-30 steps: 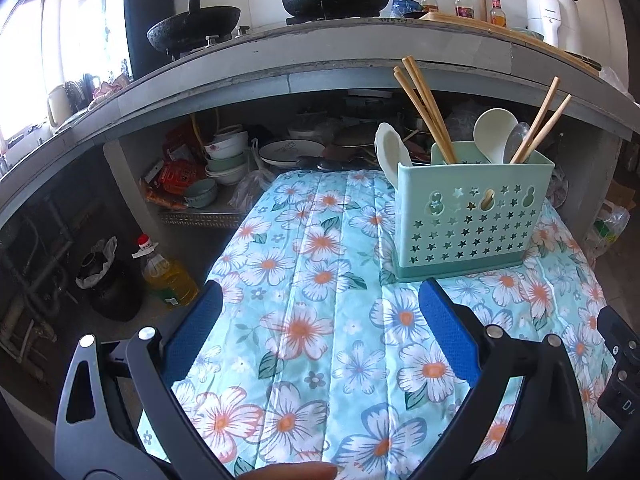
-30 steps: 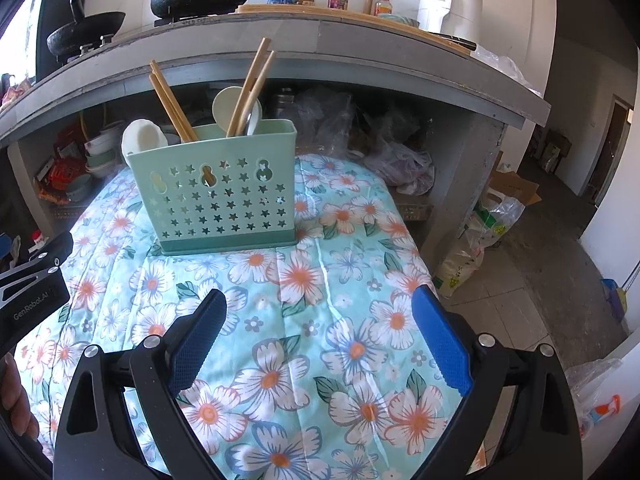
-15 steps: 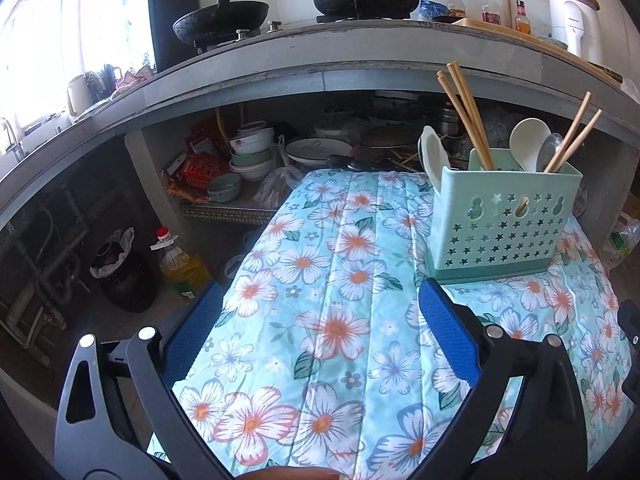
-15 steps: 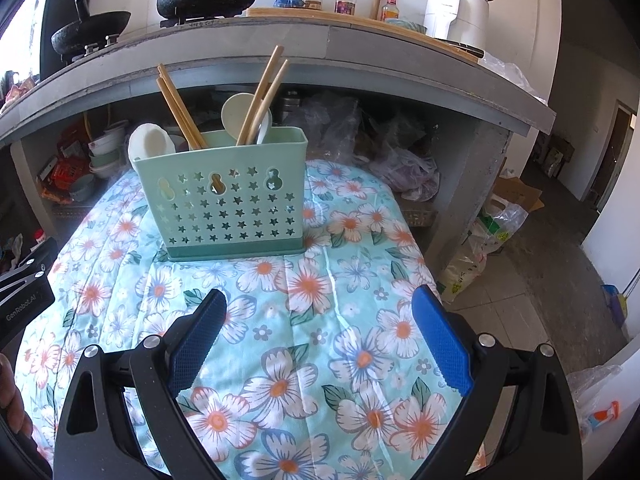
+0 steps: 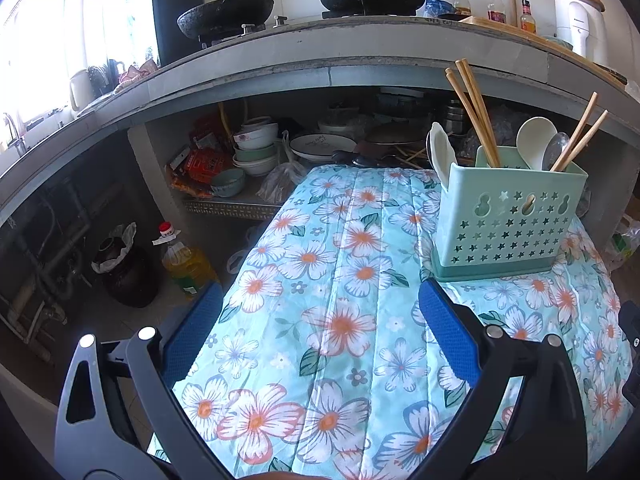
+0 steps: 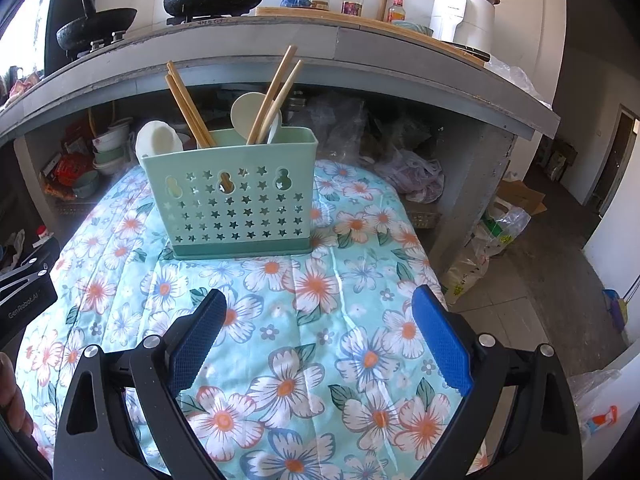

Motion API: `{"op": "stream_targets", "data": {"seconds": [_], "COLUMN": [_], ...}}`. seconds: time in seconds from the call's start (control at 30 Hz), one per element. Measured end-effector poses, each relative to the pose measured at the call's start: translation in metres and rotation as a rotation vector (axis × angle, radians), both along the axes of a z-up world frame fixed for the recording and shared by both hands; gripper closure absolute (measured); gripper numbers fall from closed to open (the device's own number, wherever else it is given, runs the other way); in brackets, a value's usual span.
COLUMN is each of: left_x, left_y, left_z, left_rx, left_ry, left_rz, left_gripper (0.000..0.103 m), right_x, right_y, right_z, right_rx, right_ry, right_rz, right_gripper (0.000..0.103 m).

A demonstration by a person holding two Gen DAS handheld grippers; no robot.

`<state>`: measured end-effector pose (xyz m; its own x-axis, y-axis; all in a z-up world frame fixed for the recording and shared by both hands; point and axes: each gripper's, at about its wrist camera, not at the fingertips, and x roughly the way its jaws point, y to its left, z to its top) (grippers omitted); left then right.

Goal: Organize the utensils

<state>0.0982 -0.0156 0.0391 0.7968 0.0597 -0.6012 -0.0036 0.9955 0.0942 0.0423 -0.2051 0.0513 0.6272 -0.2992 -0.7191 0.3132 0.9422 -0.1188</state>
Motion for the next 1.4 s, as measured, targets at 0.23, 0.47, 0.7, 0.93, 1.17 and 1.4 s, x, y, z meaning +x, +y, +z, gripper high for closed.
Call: {"op": "stream_targets", "data": {"seconds": [0.23,0.47,0.7,0.93,1.17,1.4], "left_x": [0.0004,0.0006,0.0008,0.0011,0.0009,0.0], "left_y": [-0.0004,-0.0004,-0.0007,-0.0006,-0.0007,-0.0009], "left_z": [0.0003,0.0,-0.0018,-0.0013,-0.0028,-0.0029], "left_rx": [0.0,0.0,0.004,0.005,0.008,0.009], "left_ry": [0.001,0.001,0.008,0.009,0.013,0.012], "left_rz": [0.001,0.002,0.002,0.001,0.003,0.0], "left_gripper": [0.009,0.009,0.009,0.009,0.009,0.009], "right_x": [-0.0003,-0.0003,-0.0003,-0.0002,-0.0002,-0.0013], "right_y": [0.0003,-0.0004,-0.0014,-0.0014,-0.0015,-0.002], "right_z": [0.0006,0.0005,0.0005,0.0004,0.0006,0.0004], "right_rx": [-0.001,0.001,0.002,0.003,0.003,0.004], "right_ry": [0.0,0.0,0.001,0.001,0.0,-0.002], "right_rz": [-0.001,-0.002,-0.005,-0.004,-0.004,-0.004], "right_gripper": [0.012,0.012,0.012,0.012,0.012,0.012]}}
